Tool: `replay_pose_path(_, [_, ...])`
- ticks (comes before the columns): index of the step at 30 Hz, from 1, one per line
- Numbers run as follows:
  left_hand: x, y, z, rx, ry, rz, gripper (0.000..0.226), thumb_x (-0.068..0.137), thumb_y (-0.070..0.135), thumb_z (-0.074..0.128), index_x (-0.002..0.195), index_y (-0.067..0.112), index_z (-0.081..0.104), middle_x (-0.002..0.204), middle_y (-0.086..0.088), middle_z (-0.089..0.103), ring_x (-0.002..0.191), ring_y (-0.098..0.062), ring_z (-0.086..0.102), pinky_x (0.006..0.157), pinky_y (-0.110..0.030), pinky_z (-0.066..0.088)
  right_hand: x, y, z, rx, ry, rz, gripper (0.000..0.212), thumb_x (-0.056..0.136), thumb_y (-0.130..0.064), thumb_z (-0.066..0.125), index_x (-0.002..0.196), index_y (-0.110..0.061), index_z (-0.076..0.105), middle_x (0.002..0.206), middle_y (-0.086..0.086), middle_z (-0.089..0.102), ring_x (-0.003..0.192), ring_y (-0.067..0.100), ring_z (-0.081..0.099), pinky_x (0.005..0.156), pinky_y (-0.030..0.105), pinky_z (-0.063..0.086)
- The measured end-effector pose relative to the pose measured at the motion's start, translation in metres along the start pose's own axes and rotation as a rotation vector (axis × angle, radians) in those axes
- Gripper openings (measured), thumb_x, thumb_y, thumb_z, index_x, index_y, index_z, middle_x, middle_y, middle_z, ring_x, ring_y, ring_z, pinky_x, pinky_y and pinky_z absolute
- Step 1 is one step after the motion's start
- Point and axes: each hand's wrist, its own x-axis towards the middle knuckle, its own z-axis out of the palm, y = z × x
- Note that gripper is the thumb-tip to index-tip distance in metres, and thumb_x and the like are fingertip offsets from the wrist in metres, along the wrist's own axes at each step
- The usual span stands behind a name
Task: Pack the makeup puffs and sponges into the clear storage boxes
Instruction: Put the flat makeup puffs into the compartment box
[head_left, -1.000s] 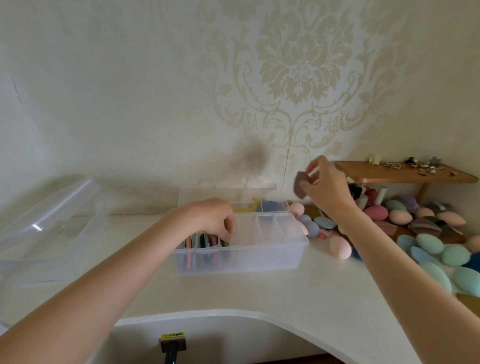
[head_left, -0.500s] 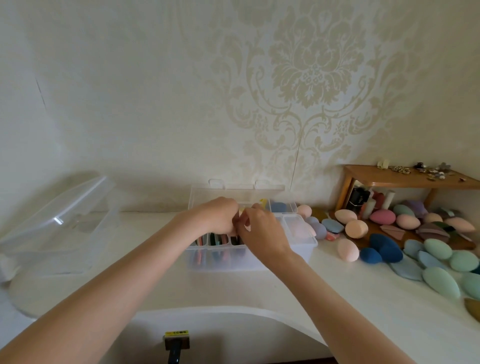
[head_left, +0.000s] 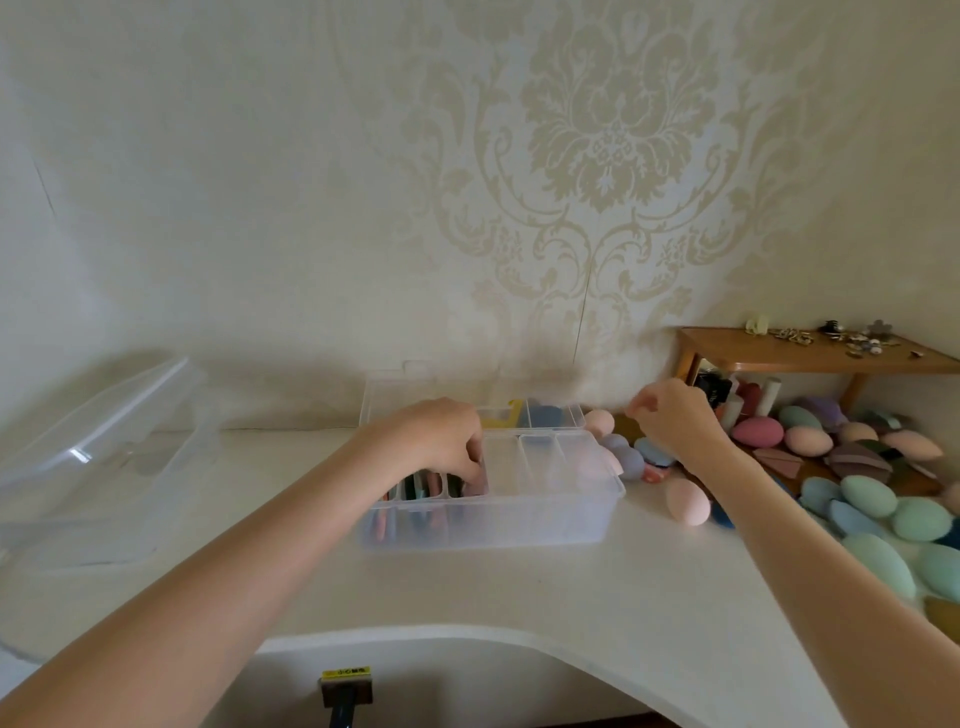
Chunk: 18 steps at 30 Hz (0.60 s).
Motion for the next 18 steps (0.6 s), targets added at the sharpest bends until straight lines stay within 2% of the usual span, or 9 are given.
replay_pose_path(3, [0.001,0.000,0.001,0.012,0.007,-0.006,0.026,0.081,0.026,0.068,0.103,0.014,0.070,0.105,-0.003,0.071,0.088,-0.020,0.063,0.069,-0.027,0.046,0.010,0.023,0.009,-0.114,-0.070,0.048,0.025,0.089,0.000,0.046,0.099,-0.007,0.068,0.116,0.013,0.061,0.103,0.029,0.059,0.084,0.032,0.047])
replay_pose_path(6, [0.001,0.000,0.001,0.006,0.007,-0.011,0.022,0.083,0.025,0.066,0.101,0.014,0.070,0.105,-0.003,0.071,0.087,-0.019,0.065,0.069,-0.026,0.045,0.017,0.037,0.019,-0.199,-0.158,0.072,0.023,0.086,-0.006,0.051,0.101,-0.019,0.063,0.115,0.010,0.061,0.100,0.028,0.058,0.088,0.036,0.051])
replay_pose_path(9, [0.001,0.000,0.000,0.008,0.004,-0.004,0.019,0.084,0.026,0.063,0.099,0.016,0.071,0.104,-0.002,0.071,0.081,-0.019,0.067,0.071,-0.027,0.048,0.021,0.046,0.030,-0.414,-0.252,0.074,0.028,0.090,-0.018,0.049,0.118,-0.026,0.050,0.116,0.011,0.056,0.103,0.030,0.053,0.090,0.045,0.051])
replay_pose_path(12, [0.001,0.000,0.001,0.013,0.008,-0.006,0.017,0.084,0.024,0.063,0.097,0.016,0.071,0.102,-0.001,0.071,0.082,-0.020,0.069,0.070,-0.027,0.048,0.021,0.047,0.039,-0.564,-0.250,0.031,0.039,0.091,-0.019,0.049,0.129,-0.024,0.041,0.124,0.011,0.046,0.108,0.033,0.050,0.088,0.046,0.050])
replay_pose_path(14, [-0.001,-0.001,0.002,0.005,0.037,-0.005,0.016,0.085,0.021,0.062,0.097,0.015,0.070,0.102,0.001,0.071,0.073,-0.017,0.066,0.066,-0.025,0.047,0.022,0.045,0.039,-0.583,-0.264,-0.025,0.044,0.088,-0.012,0.054,0.129,-0.021,0.041,0.131,0.009,0.035,0.113,0.033,0.049,0.089,0.048,0.049])
replay_pose_path(16, [-0.003,-0.002,0.004,0.007,0.092,0.004,0.015,0.085,0.018,0.061,0.098,0.016,0.067,0.101,0.003,0.069,0.067,-0.010,0.058,0.061,-0.023,0.043,0.019,0.044,0.033,-0.593,-0.247,-0.040,0.038,0.086,-0.011,0.058,0.122,-0.020,0.048,0.128,0.007,0.031,0.109,0.032,0.049,0.090,0.047,0.050])
replay_pose_path(18, [-0.005,-0.005,0.007,0.003,0.144,0.016,0.012,0.084,0.015,0.061,0.094,0.016,0.065,0.094,0.005,0.066,0.062,-0.004,0.051,0.055,-0.020,0.036,0.015,0.039,0.023,-0.650,-0.183,-0.110,0.030,0.091,-0.010,0.052,0.120,-0.016,0.054,0.128,0.007,0.036,0.110,0.029,0.049,0.095,0.037,0.047])
